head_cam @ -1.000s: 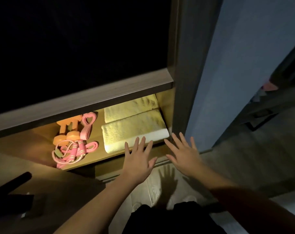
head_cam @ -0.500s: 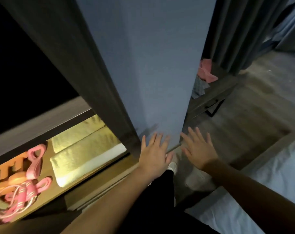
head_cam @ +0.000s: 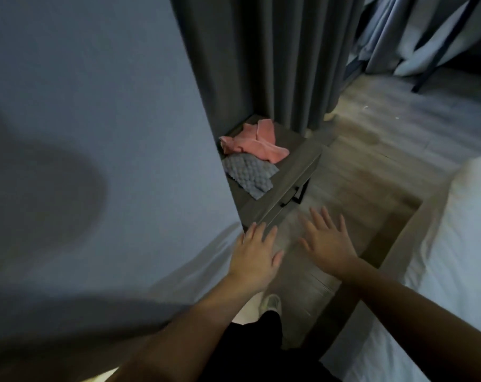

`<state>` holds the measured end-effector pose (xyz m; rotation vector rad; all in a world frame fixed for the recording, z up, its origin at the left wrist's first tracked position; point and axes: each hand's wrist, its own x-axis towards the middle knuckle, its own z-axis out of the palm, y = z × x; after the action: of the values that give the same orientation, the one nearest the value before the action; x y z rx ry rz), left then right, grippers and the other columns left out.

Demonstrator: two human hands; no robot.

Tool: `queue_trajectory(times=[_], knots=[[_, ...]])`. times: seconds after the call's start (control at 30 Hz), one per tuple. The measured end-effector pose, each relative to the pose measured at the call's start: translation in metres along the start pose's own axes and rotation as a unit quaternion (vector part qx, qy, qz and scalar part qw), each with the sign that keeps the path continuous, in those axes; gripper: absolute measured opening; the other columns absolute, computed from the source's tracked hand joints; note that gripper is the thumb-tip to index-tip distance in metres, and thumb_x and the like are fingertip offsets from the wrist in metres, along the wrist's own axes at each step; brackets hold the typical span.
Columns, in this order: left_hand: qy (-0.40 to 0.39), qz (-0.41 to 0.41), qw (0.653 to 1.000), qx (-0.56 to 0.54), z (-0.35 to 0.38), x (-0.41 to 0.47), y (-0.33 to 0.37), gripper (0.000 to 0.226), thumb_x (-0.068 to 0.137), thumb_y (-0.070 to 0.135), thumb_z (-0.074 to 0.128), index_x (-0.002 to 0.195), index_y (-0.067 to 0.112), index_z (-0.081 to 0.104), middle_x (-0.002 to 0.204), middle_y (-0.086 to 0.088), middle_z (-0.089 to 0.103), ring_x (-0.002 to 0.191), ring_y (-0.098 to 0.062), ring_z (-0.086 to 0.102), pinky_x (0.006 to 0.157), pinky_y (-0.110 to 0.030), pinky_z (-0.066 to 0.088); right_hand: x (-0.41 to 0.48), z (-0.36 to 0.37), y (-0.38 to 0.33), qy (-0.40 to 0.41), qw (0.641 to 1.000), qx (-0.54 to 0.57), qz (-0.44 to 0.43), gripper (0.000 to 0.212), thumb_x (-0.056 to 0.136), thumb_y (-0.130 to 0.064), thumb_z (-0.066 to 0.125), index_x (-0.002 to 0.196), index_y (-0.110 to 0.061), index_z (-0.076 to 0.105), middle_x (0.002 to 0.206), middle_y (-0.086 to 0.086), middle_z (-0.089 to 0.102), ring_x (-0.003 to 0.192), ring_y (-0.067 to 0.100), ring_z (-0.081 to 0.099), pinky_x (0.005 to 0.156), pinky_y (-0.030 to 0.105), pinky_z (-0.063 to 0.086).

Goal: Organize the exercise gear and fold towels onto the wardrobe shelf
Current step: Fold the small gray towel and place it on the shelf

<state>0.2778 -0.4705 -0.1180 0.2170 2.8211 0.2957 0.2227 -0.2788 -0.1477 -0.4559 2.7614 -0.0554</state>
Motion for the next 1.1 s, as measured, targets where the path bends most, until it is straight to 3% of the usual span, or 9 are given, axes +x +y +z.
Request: queue_trajectory(times=[0.2,0.37,0.53,0.67,0.8,0.93,1.1], knots=[[-0.011,-0.047,0.999,-0.017,-0.018,0.074,-0.001,0.062,0.101,0.047,0.035,0.155,0.021,0.019,0.161,-0.007,0.018,0.149,-0.024,0.011,0.119,-0.044,0.016,0.069,-0.020,0.036,-0.014,1.000,0.021,-0.003,0.063,0.100,-0.054,0.024,0.155,-0.029,0.006,0.164,0.007,-0.003,0.150,0.029,-0.008,0.116,0.057,-0.003],[0.002,-0.147,0.988,-0.050,-0.022,0.136,-0.002,0.061,0.100,0.047,0.038,0.153,0.020,0.024,0.158,-0.008,0.025,0.145,-0.025,0.020,0.114,-0.043,0.027,0.142,-0.037,0.063,-0.026,0.996,0.004,-0.081,0.063,0.100,-0.053,0.026,0.155,-0.029,0.007,0.164,0.007,0.001,0.150,0.031,-0.004,0.116,0.059,0.001],[0.035,-0.286,0.950,-0.117,-0.013,0.213,0.005,0.059,0.099,0.046,0.040,0.151,0.020,0.029,0.155,-0.006,0.029,0.137,-0.027,0.030,0.110,-0.040,0.031,0.244,-0.061,0.100,-0.071,0.976,-0.083,-0.189,0.062,0.100,-0.051,0.025,0.155,-0.026,0.010,0.164,0.008,0.001,0.150,0.032,-0.005,0.115,0.061,0.003],[0.007,-0.379,0.914,-0.146,0.000,0.274,0.001,0.064,0.098,0.049,0.039,0.154,0.023,0.021,0.159,-0.006,0.020,0.141,-0.029,0.026,0.114,-0.038,0.027,0.334,-0.077,0.116,-0.086,0.961,-0.134,-0.224,0.065,0.099,-0.052,0.030,0.155,-0.028,0.007,0.164,0.009,-0.001,0.150,0.034,-0.003,0.115,0.064,0.008],[-0.024,-0.417,0.894,-0.163,0.019,0.336,-0.021,0.068,0.097,0.049,0.043,0.155,0.024,0.016,0.162,-0.002,0.007,0.147,-0.027,0.013,0.116,-0.043,0.025,0.406,-0.064,0.108,-0.113,0.948,-0.162,-0.250,0.069,0.098,-0.057,0.031,0.154,-0.034,0.000,0.164,0.006,-0.003,0.149,0.037,-0.003,0.112,0.066,0.010],[0.003,-0.439,0.893,-0.096,0.049,0.380,-0.046,0.073,0.096,0.050,0.045,0.155,0.021,0.013,0.162,-0.009,0.011,0.148,-0.029,0.013,0.117,-0.044,0.024,0.466,-0.031,0.088,-0.153,0.938,-0.134,-0.282,0.074,0.098,-0.053,0.040,0.154,-0.036,-0.006,0.164,0.004,-0.011,0.149,0.037,-0.008,0.112,0.067,0.013],[0.025,-0.452,0.889,-0.066,0.081,0.426,-0.085,0.083,0.093,0.053,0.050,0.156,0.023,0.004,0.162,-0.012,0.001,0.148,-0.032,0.011,0.116,-0.047,0.023,0.533,0.006,0.061,-0.116,0.940,-0.075,-0.311,0.087,0.094,-0.037,0.058,0.152,-0.041,-0.007,0.162,0.003,-0.016,0.147,0.043,-0.009,0.110,0.069,0.017]])
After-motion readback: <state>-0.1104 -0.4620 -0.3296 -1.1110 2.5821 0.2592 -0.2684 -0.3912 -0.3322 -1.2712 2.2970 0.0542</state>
